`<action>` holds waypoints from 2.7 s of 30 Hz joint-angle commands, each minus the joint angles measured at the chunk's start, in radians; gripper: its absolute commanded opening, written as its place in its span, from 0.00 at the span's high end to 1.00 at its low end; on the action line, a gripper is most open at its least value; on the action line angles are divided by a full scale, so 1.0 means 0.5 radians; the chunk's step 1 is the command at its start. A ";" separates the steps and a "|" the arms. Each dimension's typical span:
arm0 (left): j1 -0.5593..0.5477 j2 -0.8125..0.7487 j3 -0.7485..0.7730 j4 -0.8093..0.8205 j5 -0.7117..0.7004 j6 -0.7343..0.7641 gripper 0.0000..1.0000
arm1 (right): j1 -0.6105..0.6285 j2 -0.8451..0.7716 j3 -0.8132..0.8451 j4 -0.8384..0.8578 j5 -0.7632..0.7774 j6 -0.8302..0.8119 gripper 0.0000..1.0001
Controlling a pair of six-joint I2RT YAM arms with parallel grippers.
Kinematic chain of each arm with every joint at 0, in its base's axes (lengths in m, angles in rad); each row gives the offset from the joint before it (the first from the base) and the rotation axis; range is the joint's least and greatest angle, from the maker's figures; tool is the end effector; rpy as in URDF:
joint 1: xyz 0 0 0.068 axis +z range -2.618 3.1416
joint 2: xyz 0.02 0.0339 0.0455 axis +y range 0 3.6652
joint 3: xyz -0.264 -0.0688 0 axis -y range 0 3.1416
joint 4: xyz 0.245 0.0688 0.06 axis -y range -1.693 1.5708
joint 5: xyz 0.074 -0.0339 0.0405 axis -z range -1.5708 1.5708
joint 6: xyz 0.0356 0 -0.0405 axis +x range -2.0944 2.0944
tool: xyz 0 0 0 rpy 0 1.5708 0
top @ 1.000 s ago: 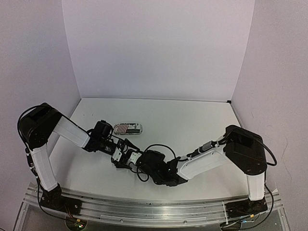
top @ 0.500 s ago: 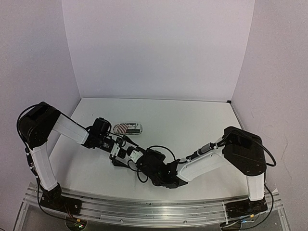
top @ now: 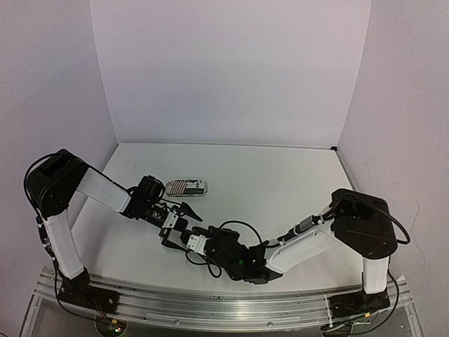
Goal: Organize the sunglasses
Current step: Close the sunglasses case at the center of the board.
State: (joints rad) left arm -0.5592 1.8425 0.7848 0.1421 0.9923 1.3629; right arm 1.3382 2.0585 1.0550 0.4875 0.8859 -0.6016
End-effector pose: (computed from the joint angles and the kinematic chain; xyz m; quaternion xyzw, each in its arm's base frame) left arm 0.2557 -0.1952 0.1097 0.7703 0.3513 -0.3041 0.4367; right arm 0.1213 0.3925 0.1247 -0.5220 0.6193 -0.1818 0.5576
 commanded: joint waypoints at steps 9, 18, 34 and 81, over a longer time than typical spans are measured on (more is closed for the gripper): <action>-0.164 -0.071 -0.053 0.160 0.040 -0.112 0.24 | 0.020 0.003 -0.023 -0.111 -0.211 0.005 1.00; -0.210 -0.077 -0.102 0.234 0.068 -0.142 0.34 | 0.015 -0.015 0.066 -0.125 -0.116 -0.049 0.89; -0.200 -0.102 -0.123 0.314 -0.048 -0.247 0.36 | 0.017 -0.199 0.338 -0.644 -0.147 0.020 0.54; 0.036 -0.629 -0.223 -0.140 -0.436 -0.480 0.20 | -0.392 -0.165 0.670 -1.795 -1.558 1.977 0.02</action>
State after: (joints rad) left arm -0.5907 1.6229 0.6910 0.1366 0.8360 1.2146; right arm 1.1221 1.9082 1.3089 -0.3085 0.0342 0.1714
